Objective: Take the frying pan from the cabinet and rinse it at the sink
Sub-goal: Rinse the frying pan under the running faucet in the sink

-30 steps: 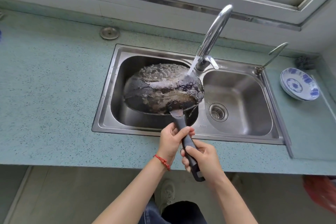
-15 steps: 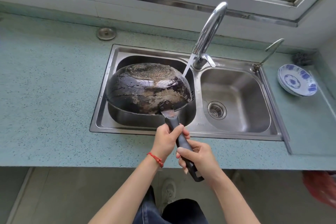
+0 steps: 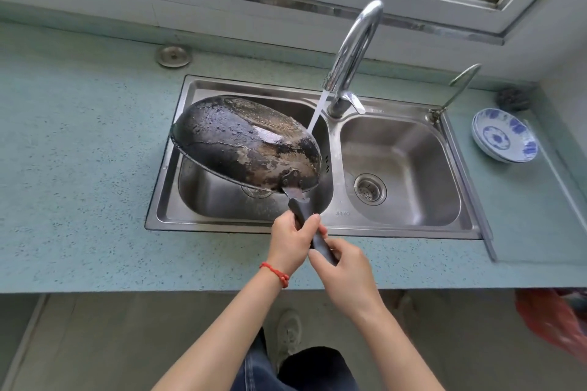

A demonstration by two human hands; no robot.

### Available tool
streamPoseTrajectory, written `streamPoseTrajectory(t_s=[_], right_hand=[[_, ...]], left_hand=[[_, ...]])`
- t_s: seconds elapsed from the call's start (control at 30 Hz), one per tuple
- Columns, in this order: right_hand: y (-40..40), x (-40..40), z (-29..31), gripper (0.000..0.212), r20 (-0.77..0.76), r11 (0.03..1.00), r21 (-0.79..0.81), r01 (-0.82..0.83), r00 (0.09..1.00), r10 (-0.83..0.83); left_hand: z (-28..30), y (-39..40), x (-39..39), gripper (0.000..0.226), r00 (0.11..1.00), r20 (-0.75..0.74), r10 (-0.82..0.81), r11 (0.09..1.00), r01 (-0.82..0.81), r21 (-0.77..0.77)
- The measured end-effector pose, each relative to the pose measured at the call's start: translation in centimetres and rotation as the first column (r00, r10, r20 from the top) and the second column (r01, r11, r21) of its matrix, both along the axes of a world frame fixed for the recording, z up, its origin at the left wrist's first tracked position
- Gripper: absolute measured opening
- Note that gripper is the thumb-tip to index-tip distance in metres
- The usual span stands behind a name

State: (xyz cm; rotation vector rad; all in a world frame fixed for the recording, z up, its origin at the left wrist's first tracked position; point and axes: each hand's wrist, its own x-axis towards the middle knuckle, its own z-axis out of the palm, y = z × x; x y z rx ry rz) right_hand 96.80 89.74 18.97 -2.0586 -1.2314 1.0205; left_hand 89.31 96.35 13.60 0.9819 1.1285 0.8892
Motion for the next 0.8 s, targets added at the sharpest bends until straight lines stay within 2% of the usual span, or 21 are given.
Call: streamPoseTrajectory(t_s=[0.1,0.23,0.33,0.47,0.6,0.7,0.8], right_hand=[[-0.1,0.1,-0.5,0.039,-0.153,0.998,0.04,0.042,0.988,-0.035],[-0.3,0.0,-1.1,0.043,-0.211,0.998,0.054,0.034,0.977,-0.022],[-0.7,0.0,-1.1,0.038,-0.278,0.997,0.046,0.066,0.959,-0.051],[-1.1,-0.2,-1.2,0.025,-0.432,0.989,-0.013,0.145,0.891,-0.136],[-1.4,-0.5,-0.9,0.019,-0.525,0.983,-0.084,0.165,0.831,-0.185],[-1.4,-0.2,-0.5,0.018,-0.544,0.987,-0.09,0.13,0.824,-0.158],[-1.4,0.0,-0.1,0.008,-0.572,0.991,-0.088,0.1,0.809,-0.132]], left_hand=[[-0.2,-0.2,-0.2,0.021,0.997,0.077,0.021,0.998,-0.016,-0.062],[-0.4,-0.6,-0.5,0.014,0.96,0.249,0.125,0.976,-0.074,-0.204],[-0.5,-1.1,-0.8,0.014,0.87,0.441,0.222,0.928,-0.05,-0.368],[-0.6,-1.6,-1.4,0.026,0.742,0.617,0.262,0.881,0.078,-0.467],[-0.3,-1.6,-1.4,0.021,0.686,0.658,0.311,0.841,0.124,-0.527],[0.2,-1.1,-1.4,0.015,0.719,0.642,0.265,0.853,0.135,-0.504],[0.4,-0.9,-1.6,0.013,0.767,0.608,0.206,0.88,0.126,-0.458]])
